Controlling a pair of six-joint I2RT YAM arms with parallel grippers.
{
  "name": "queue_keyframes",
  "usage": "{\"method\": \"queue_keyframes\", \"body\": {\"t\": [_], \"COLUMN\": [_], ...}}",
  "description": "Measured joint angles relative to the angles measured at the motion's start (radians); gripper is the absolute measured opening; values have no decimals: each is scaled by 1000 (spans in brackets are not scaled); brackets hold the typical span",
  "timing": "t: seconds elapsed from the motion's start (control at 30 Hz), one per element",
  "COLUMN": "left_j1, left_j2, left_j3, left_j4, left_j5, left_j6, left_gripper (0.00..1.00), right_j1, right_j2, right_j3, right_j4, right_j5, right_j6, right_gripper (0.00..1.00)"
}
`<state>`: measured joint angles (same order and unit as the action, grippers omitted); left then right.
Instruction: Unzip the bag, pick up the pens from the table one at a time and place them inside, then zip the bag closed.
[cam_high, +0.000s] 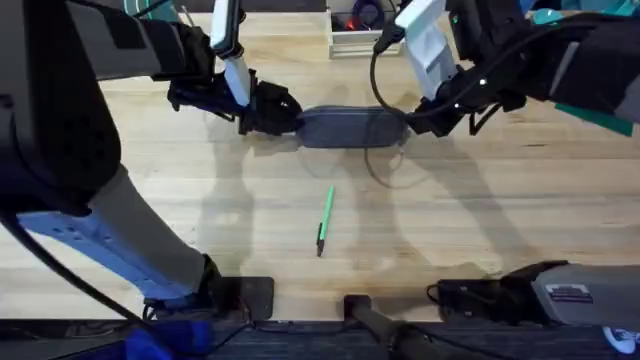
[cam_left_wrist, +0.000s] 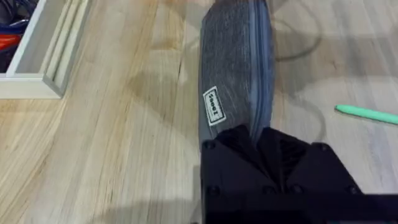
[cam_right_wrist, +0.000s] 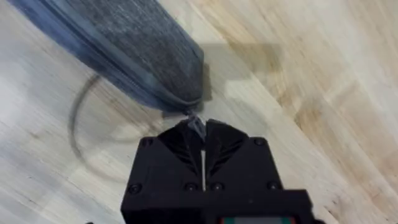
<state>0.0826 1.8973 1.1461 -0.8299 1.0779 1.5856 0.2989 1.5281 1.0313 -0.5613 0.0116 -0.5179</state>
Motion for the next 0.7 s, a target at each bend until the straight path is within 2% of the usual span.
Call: {"method": "queue_keyframes", "body": {"t": [0.7], "left_j1": [0], "left_j2": [0], "left_j3": [0], "left_j4": [0], "left_j5": [-1], "left_j6": [0], "left_gripper": [42], "right_j1": [37], "right_j2": [-11], "right_j3": [35], "right_j4": [0], "right_j5": [-4], "right_j6": [1], "right_gripper": [32]}}
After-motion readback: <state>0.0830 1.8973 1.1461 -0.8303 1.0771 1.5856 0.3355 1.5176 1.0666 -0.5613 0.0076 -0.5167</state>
